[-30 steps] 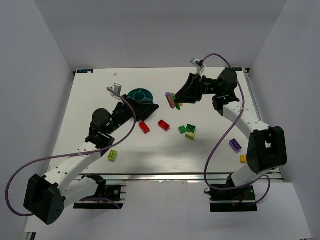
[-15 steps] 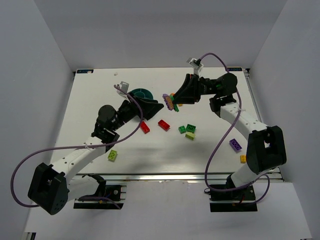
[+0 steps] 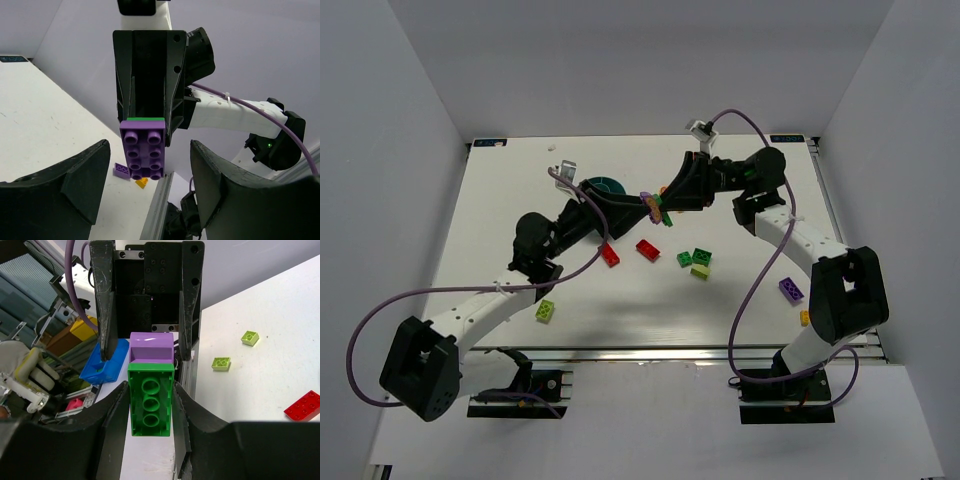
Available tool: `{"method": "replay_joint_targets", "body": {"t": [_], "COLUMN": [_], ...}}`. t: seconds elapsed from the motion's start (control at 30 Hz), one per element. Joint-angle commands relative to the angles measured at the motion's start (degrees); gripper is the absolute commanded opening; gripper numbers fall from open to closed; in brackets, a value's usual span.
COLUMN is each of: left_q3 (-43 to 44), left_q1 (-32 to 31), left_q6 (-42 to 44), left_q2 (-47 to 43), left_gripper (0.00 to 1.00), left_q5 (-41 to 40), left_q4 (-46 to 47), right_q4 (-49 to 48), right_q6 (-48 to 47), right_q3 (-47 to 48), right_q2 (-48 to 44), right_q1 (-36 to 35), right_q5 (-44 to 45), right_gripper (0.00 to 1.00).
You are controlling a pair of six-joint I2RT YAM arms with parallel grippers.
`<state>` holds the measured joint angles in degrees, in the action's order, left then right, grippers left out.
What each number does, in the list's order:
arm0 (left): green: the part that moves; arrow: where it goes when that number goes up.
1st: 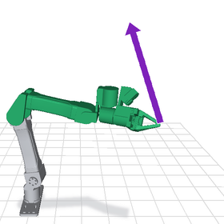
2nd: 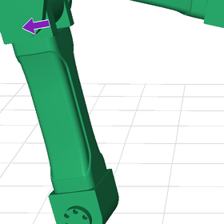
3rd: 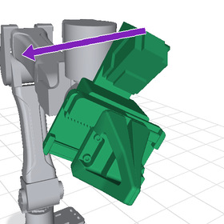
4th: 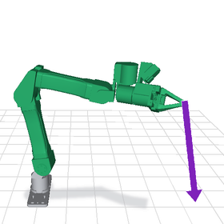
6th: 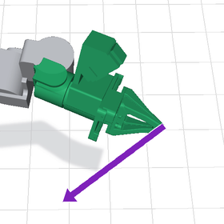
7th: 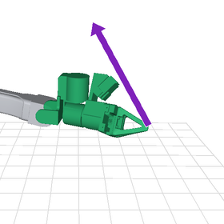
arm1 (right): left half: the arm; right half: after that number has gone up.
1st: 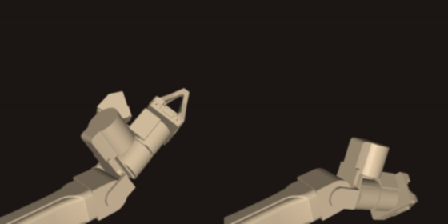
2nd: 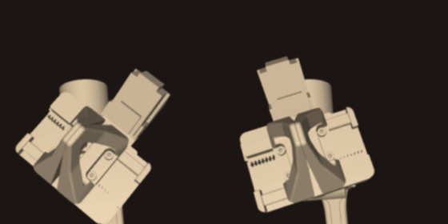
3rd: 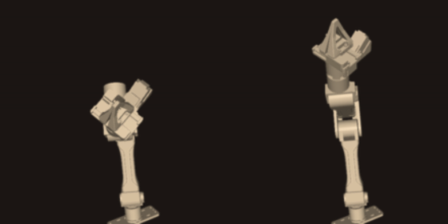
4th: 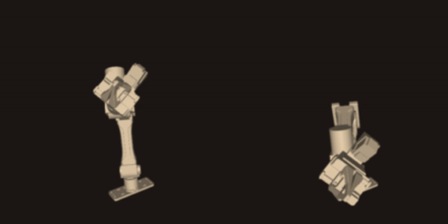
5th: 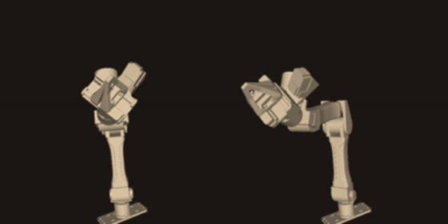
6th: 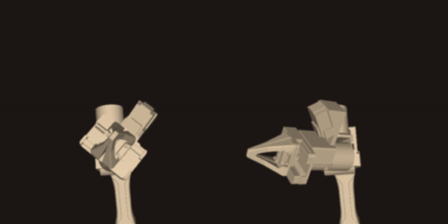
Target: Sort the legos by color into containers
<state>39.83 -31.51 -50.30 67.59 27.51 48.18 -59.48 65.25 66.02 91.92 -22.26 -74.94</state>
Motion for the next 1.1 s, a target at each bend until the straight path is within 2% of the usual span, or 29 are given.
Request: {"method": "replay_joint_targets", "body": {"t": [0.0,0.2,0.3,0.33,0.43,0.5,0.57,0.73,0.87,0.93,0.97,1.07], "left_q3": [0.59,0.95,1.21,1.38,1.39,1.21,0.77,-1.51,-3.45,-3.62,-3.54,-3.45], "left_q1": [-0.66,-0.84,-0.84,-0.84,-0.84,-0.84,-0.75,1.09,6.18,8.12,10.04,13.39], "left_q6": [-1.29,-1.82,-1.81,-1.82,-1.99,-1.38,-0.06,3.55,4.25,5.56,6.00,7.76], "left_q2": [0.78,1.84,2.37,2.46,2.54,2.28,1.06,-3.42,-7.47,-9.40,-9.93,-11.78], "left_gripper": [0.74,0.64,0.46,0.34,0.21,0.06,0.00,0.00,0.00,0.00,0.00,0.00], "left_q5": [0.97,1.15,1.41,1.50,1.85,2.02,1.76,0.97,2.19,2.81,3.16,3.87], "left_q4": [2.79,3.67,3.76,3.85,4.72,4.73,2.55,-2.12,-6.77,-9.67,-12.56,-16.96], "right_q4": [-0.64,0.77,1.65,1.91,2.88,2.80,2.88,3.41,7.26,12.87,20.30,33.76], "right_q6": [-1.27,-2.50,-3.29,-3.55,-4.43,-4.61,-5.22,-6.10,-10.03,-14.95,-21.68,-33.30], "right_q3": [1.30,1.13,1.04,1.04,0.87,0.87,1.39,4.11,6.05,8.15,8.94,12.01], "right_q2": [-0.07,-0.25,-0.43,-0.43,-0.60,-0.69,-0.60,0.28,1.07,0.98,0.81,0.98], "right_q1": [-0.59,-0.68,-0.77,-0.77,-0.77,-0.77,-0.51,0.73,2.31,2.49,2.49,2.49], "right_q5": [0.84,0.93,0.84,0.76,0.41,0.32,-0.12,-0.74,-1.00,-0.74,-0.48,0.84], "right_gripper": [0.00,0.00,0.00,0.00,0.00,0.00,0.00,0.00,0.00,0.00,0.00,0.00]}}
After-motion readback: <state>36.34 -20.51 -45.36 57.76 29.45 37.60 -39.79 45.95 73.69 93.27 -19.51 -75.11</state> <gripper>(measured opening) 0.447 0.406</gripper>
